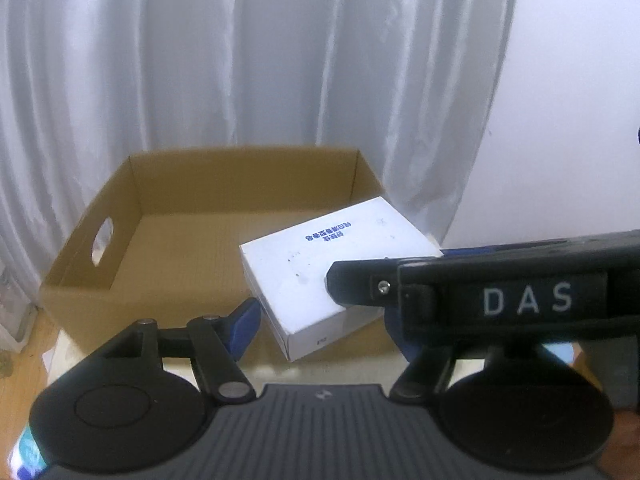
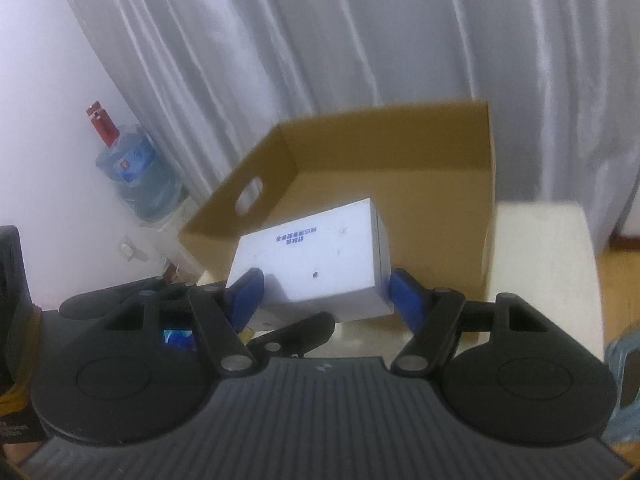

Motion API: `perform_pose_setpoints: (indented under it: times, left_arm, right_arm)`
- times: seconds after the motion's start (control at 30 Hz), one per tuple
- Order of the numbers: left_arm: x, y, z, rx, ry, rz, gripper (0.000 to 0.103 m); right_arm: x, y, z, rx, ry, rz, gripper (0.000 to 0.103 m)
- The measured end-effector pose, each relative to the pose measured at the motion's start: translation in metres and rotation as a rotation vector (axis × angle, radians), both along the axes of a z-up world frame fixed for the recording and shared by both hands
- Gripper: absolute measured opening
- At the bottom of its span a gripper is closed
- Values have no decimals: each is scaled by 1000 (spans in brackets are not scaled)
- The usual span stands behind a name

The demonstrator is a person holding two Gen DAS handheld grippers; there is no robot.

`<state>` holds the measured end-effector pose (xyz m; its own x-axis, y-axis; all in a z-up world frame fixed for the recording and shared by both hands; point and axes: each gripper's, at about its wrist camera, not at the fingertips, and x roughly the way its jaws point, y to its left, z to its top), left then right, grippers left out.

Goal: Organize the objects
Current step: 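Lift the white box and carry it over the cardboard box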

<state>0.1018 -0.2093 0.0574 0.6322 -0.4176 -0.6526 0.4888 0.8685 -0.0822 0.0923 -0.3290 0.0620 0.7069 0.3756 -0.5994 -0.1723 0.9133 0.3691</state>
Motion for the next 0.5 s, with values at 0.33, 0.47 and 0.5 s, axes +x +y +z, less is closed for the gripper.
perform_pose_setpoints:
  times: [0.33,0.47,0.5]
  left_arm:
    - [95,-36,-15,-43,131,61,70]
    - [121,-49,-36,-45,226,80,70]
    - [126,-52,-40,-43,244,89,70]
  right_arm:
    - [122,-30,12,-63,143,78,72]
    - [162,-36,-4,-102,244,115,72]
    - [170,-37,-8,-110,266,129,72]
